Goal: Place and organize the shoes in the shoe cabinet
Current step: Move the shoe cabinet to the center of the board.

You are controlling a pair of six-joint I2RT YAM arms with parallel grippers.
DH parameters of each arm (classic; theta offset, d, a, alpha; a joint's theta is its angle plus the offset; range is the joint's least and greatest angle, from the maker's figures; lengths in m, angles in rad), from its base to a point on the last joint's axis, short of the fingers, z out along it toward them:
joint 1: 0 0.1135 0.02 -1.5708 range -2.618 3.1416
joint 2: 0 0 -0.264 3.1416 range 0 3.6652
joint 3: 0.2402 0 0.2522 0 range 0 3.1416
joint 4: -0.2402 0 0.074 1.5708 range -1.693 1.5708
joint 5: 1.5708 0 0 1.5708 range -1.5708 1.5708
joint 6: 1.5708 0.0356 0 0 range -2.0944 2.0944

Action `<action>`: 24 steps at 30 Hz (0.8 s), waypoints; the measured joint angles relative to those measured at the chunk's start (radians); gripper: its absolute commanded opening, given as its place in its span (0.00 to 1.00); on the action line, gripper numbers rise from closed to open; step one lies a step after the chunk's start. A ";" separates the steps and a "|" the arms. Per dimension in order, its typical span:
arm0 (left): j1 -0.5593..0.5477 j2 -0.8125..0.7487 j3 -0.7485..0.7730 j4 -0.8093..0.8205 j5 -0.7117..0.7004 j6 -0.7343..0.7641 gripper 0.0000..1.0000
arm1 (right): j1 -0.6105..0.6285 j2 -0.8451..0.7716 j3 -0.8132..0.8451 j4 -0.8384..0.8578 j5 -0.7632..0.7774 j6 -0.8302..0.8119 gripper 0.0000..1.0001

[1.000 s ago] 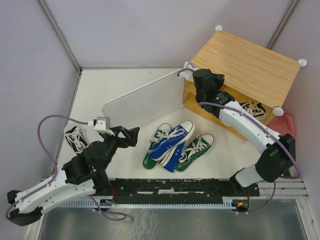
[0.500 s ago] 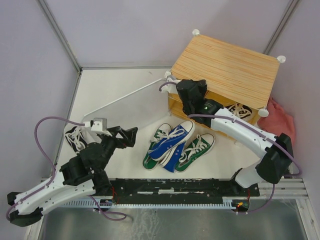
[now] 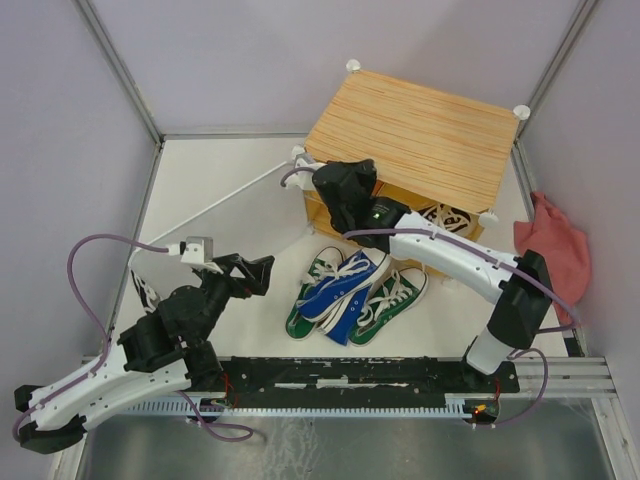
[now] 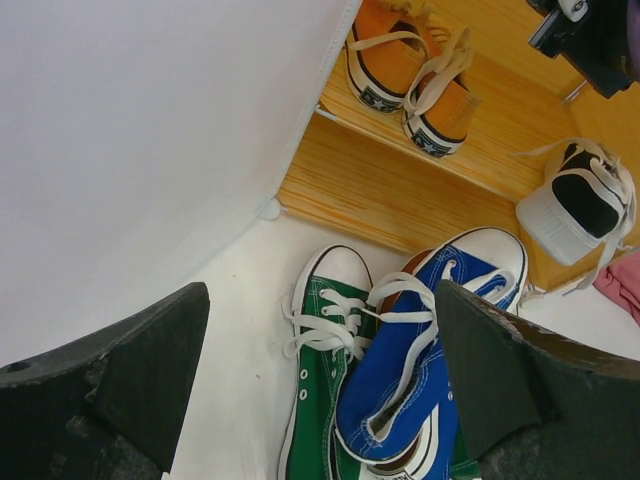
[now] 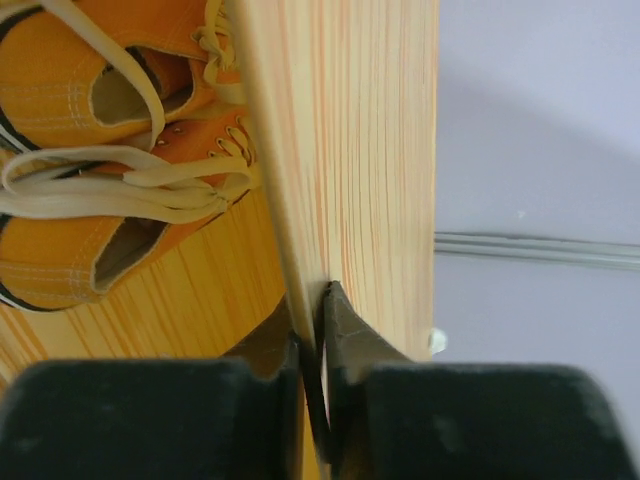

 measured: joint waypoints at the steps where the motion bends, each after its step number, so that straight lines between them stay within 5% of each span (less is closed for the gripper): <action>1: 0.000 0.000 0.000 -0.002 0.000 0.000 0.99 | 0.012 0.002 0.007 -0.010 -0.001 0.014 0.38; 5: 0.000 0.003 0.000 -0.012 0.000 0.000 0.99 | 0.032 -0.004 0.039 0.027 -0.054 0.237 0.78; 9: 0.000 0.021 0.000 -0.016 0.003 0.000 0.99 | 0.065 -0.055 0.062 0.027 -0.161 0.421 0.95; 16: 0.000 0.139 0.039 -0.012 0.068 0.038 0.99 | 0.074 -0.262 0.064 -0.109 -0.292 0.634 0.99; 24: -0.001 0.445 0.215 0.022 0.212 0.126 0.95 | 0.034 -0.443 0.094 -0.293 -0.168 0.788 0.99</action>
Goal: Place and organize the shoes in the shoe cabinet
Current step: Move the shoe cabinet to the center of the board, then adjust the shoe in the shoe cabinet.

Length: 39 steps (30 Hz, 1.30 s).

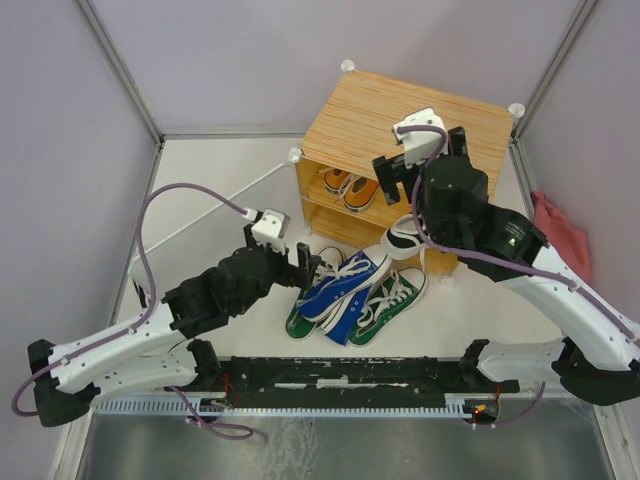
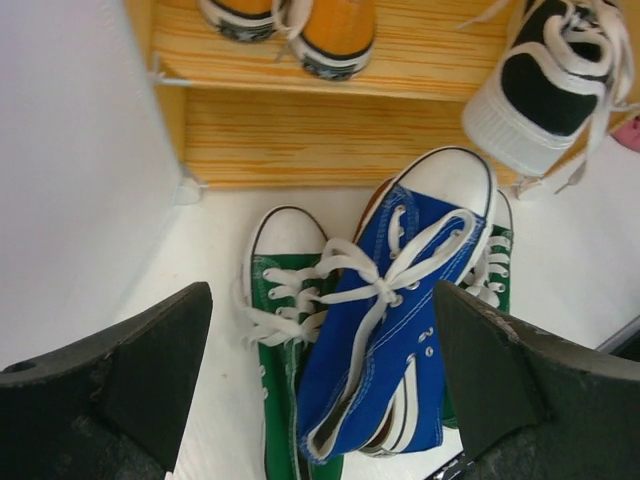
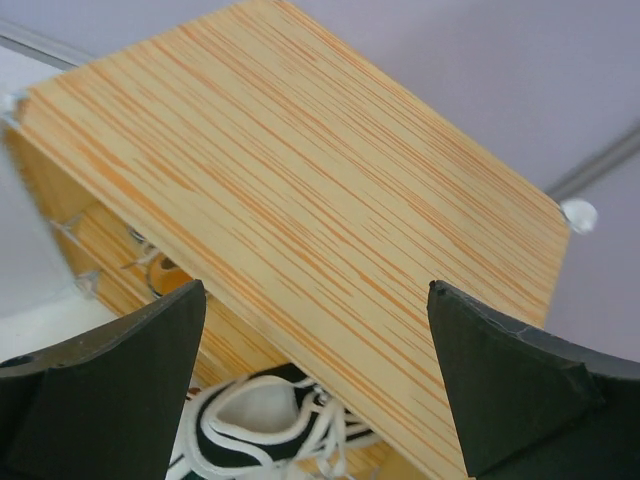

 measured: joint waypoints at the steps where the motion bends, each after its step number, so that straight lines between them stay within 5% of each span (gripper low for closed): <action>1: -0.001 0.037 0.023 0.011 0.022 0.015 0.95 | -0.023 -0.010 0.000 -0.021 0.005 0.015 0.99; 10: -0.126 0.341 0.164 0.243 0.077 0.169 0.99 | -0.280 -0.074 -0.031 -0.146 -0.037 0.124 0.99; 23: -0.147 0.650 0.098 0.793 0.139 0.446 0.99 | -0.487 -0.083 -0.137 -0.143 -0.225 0.171 0.99; 27: -0.147 0.708 0.124 0.854 0.160 0.465 0.84 | -0.528 -0.088 -0.151 -0.135 -0.275 0.179 0.99; 32: -0.146 0.760 0.165 0.907 0.152 0.468 0.80 | -0.570 -0.097 -0.163 -0.126 -0.321 0.189 0.99; 39: -0.143 0.795 0.194 0.929 0.153 0.471 0.42 | -0.615 -0.101 -0.197 -0.113 -0.377 0.210 0.99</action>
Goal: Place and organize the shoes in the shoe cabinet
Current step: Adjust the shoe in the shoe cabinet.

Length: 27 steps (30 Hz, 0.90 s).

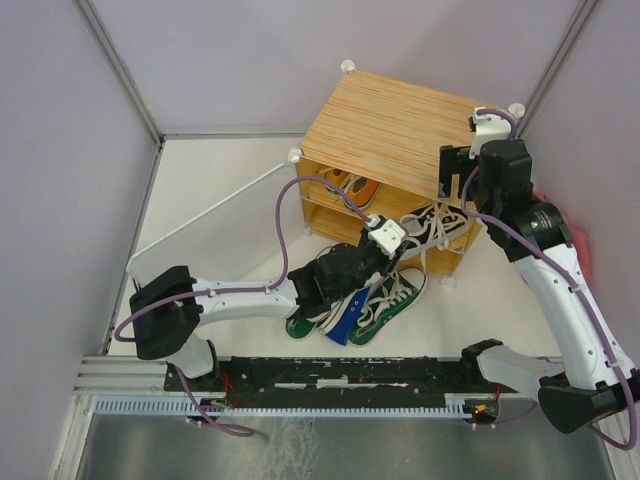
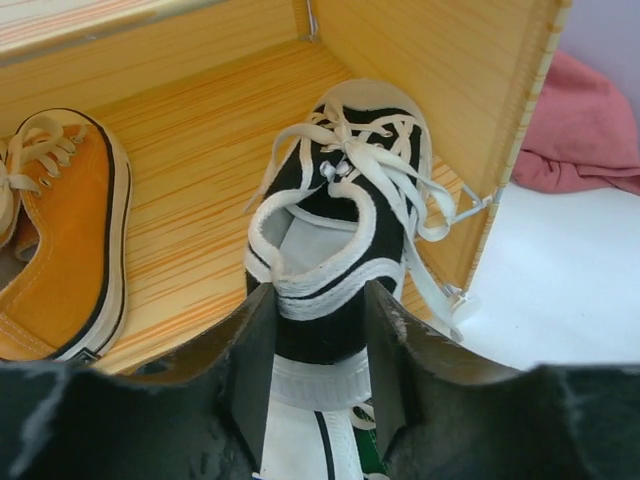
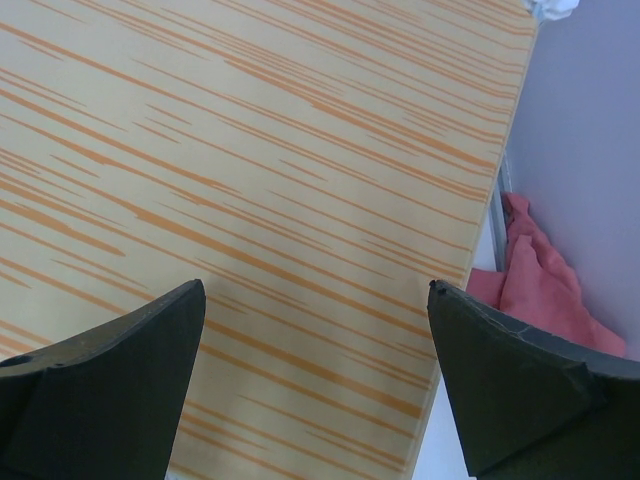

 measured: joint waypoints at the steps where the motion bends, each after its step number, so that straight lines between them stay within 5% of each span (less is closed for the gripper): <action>1: 0.003 0.006 0.006 0.000 0.000 0.000 0.33 | -0.003 0.000 -0.007 0.001 -0.008 0.003 0.99; 3: 0.008 0.014 0.012 0.000 0.000 0.000 0.06 | -0.008 0.000 -0.021 0.003 -0.022 0.010 0.99; 4: 0.009 0.018 0.014 0.000 0.003 -0.001 0.03 | -0.010 0.000 -0.026 0.009 -0.027 0.013 0.99; 27: 0.009 0.194 0.127 0.164 -0.024 -0.198 0.03 | -0.013 -0.045 -0.117 0.108 -0.093 0.088 0.94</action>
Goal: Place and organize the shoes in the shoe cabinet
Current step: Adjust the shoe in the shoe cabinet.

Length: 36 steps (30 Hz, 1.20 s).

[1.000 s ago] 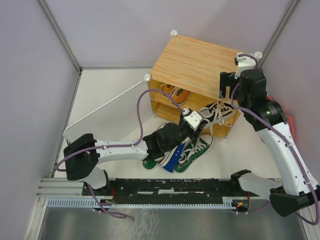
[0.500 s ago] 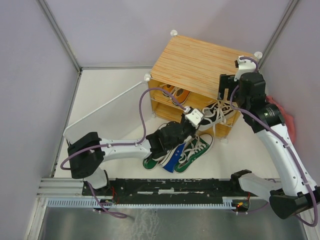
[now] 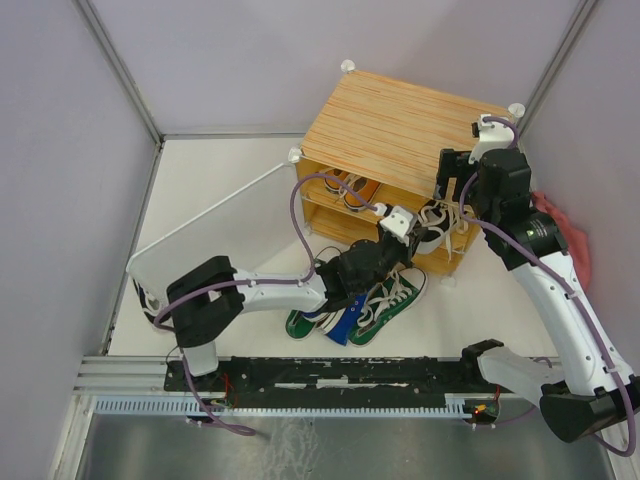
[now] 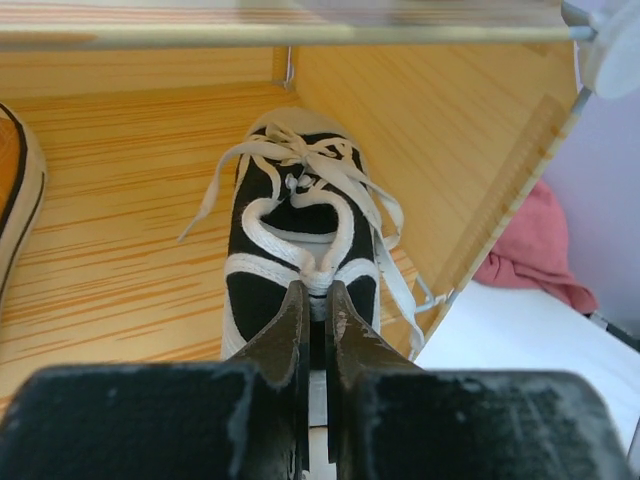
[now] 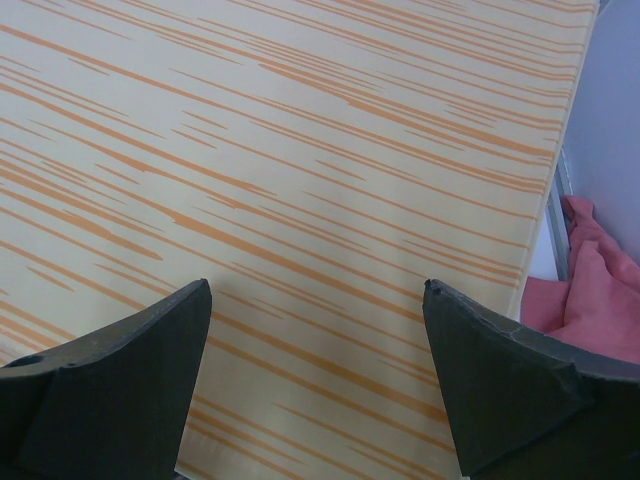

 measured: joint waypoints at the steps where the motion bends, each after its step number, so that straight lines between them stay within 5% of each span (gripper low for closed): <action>1: 0.000 0.016 0.012 0.011 -0.004 -0.012 0.03 | 0.000 0.000 -0.001 0.000 0.000 0.000 0.94; 31: -0.021 0.273 0.236 0.124 -0.101 -0.235 0.03 | -0.005 -0.024 -0.039 0.040 -0.013 0.000 0.94; 36: -0.024 0.287 0.259 0.117 -0.098 -0.261 0.12 | -0.005 -0.029 -0.047 0.047 -0.014 0.000 0.94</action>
